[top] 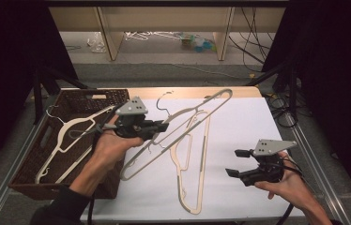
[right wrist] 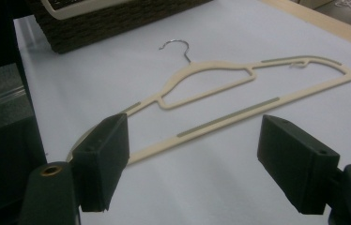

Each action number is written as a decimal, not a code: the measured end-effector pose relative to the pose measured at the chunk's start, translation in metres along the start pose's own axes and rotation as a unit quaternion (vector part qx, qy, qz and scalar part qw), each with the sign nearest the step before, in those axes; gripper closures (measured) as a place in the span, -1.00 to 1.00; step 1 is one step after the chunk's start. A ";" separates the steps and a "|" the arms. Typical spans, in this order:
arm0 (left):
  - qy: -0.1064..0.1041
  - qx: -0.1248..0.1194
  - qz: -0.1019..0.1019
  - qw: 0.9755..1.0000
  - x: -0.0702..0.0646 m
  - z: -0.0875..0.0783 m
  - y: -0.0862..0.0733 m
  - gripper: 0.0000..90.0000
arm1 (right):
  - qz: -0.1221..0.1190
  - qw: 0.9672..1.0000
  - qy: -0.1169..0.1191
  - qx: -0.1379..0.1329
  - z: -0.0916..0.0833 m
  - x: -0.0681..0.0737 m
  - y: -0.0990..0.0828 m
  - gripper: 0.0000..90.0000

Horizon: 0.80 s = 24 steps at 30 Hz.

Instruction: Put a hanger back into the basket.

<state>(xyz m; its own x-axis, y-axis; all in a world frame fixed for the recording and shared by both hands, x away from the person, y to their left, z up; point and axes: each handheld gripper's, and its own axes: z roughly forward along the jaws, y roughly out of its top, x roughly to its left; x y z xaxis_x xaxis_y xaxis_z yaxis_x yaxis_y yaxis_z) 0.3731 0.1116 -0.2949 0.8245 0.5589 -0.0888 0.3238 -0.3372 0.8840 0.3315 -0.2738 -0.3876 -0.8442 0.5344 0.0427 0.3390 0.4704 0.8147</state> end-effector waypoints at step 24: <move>0.108 -0.032 -0.016 0.994 0.066 -0.126 0.008 0.91 | 0.022 0.999 -0.011 -0.029 0.014 0.009 -0.031 -0.48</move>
<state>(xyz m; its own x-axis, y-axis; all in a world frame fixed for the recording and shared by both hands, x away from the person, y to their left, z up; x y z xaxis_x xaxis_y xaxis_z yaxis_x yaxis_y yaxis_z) 0.3717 0.2418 -0.2361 0.6930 0.7205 -0.0239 0.3127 -0.2706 0.9105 0.3191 -0.2743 -0.4206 -0.8201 0.5683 0.0668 0.3497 0.4054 0.8446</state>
